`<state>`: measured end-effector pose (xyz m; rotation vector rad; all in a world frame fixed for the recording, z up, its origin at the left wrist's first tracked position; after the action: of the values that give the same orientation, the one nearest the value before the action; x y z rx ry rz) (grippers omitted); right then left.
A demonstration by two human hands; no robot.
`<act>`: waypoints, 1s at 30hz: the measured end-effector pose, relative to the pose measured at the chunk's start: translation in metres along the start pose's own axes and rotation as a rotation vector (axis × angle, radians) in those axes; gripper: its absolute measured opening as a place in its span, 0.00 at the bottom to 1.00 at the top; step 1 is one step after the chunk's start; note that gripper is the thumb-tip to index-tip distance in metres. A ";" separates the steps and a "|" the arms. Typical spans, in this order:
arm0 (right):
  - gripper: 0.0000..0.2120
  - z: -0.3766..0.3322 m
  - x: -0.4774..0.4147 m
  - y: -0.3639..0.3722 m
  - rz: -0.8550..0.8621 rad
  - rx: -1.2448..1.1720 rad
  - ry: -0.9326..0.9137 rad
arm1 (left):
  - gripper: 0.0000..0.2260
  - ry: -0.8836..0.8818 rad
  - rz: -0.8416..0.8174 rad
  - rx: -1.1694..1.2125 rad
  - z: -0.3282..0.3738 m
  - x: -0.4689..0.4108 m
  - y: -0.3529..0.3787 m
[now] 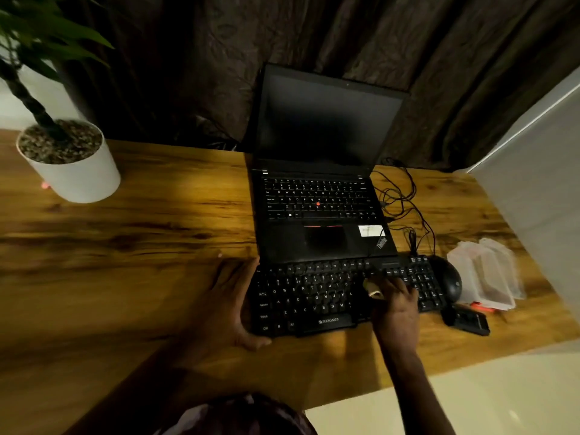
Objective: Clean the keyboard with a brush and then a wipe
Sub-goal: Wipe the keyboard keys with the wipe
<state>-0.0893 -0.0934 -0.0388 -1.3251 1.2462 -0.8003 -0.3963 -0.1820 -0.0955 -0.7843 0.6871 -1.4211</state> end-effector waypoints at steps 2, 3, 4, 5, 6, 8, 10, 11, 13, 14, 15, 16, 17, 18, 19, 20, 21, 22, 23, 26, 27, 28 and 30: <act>0.32 0.009 -0.005 0.001 0.000 0.007 0.065 | 0.66 -0.015 -0.013 -0.006 -0.001 0.001 0.000; 0.32 0.008 -0.005 0.001 0.002 0.019 0.069 | 0.66 -0.018 -0.017 -0.007 0.000 0.001 0.000; 0.32 0.004 -0.005 0.003 0.000 0.028 0.054 | 0.66 -0.017 -0.017 -0.004 0.001 0.001 -0.001; 0.31 0.001 -0.004 0.004 -0.012 0.024 0.032 | 0.66 -0.014 -0.015 0.000 0.001 0.001 -0.002; 0.30 -0.001 -0.002 0.005 -0.023 0.006 0.009 | 0.66 -0.011 -0.012 0.000 0.002 0.001 -0.002; 0.30 0.004 0.001 0.004 -0.057 -0.030 -0.022 | 0.67 -0.007 -0.008 -0.006 0.003 0.000 -0.002; 0.29 0.015 -0.001 0.002 -0.081 -0.026 -0.030 | 0.67 0.003 -0.016 -0.020 0.003 0.000 -0.002; 0.28 0.022 -0.002 0.000 -0.079 -0.020 -0.012 | 0.67 0.005 -0.019 -0.025 0.003 0.000 -0.002; 0.26 0.035 -0.004 -0.004 -0.043 -0.027 0.079 | 0.67 0.005 -0.016 -0.020 0.002 0.000 -0.002; 0.25 0.038 -0.005 -0.004 -0.038 -0.030 0.119 | 0.67 0.009 -0.013 -0.020 0.002 0.000 -0.001; 0.24 0.037 -0.006 -0.004 -0.033 -0.028 0.125 | 0.67 0.011 -0.009 -0.022 0.002 0.000 -0.001; 0.24 0.033 -0.006 -0.003 -0.029 -0.022 0.094 | 0.67 0.010 -0.005 -0.024 0.002 0.000 -0.001; 0.24 0.028 -0.005 -0.001 -0.027 -0.023 0.036 | 0.67 0.006 -0.006 -0.022 0.001 0.001 -0.001; 0.25 0.023 -0.004 0.000 -0.025 -0.022 -0.027 | 0.67 0.001 -0.009 -0.020 0.001 0.001 -0.001; 0.27 0.021 -0.003 0.001 -0.023 -0.020 -0.071 | 0.67 -0.005 -0.017 -0.021 0.000 0.001 0.000; 0.27 0.023 -0.003 0.000 -0.021 -0.026 -0.075 | 0.67 -0.011 -0.023 -0.024 0.000 0.001 0.000; 0.26 0.026 -0.004 -0.003 -0.008 -0.036 -0.041 | 0.67 -0.013 -0.023 -0.024 0.000 0.001 0.000; 0.24 0.033 -0.006 -0.005 0.003 -0.043 0.018 | 0.67 -0.011 -0.019 -0.024 0.001 0.001 -0.001; 0.22 0.039 -0.007 -0.005 0.006 -0.045 0.074 | 0.67 -0.002 -0.013 -0.021 0.002 0.001 -0.002; 0.20 0.035 -0.007 -0.002 0.004 -0.051 0.113 | 0.66 0.024 0.004 -0.028 0.005 0.000 -0.004; 0.21 0.030 -0.006 0.001 -0.008 -0.068 0.071 | 0.66 0.017 -0.001 -0.024 0.005 0.000 -0.003; 0.23 0.028 -0.005 0.004 -0.027 -0.071 0.012 | 0.67 0.003 -0.007 -0.017 0.004 0.000 -0.003; 0.25 0.035 -0.009 0.007 -0.045 -0.052 -0.035 | 0.67 -0.018 -0.014 -0.007 0.002 0.001 -0.001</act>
<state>-0.0599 -0.0750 -0.0500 -1.4078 1.2205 -0.7775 -0.3956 -0.1826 -0.0932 -0.8077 0.6745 -1.4230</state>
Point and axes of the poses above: each hand's wrist, its own x-axis away from the middle knuckle, its own y-axis out of the palm, z = x × y, the point moved 3 cm from there along -x, towards the middle knuckle, and after that the axes turned 9 degrees about -y, right-handed, at the moved point
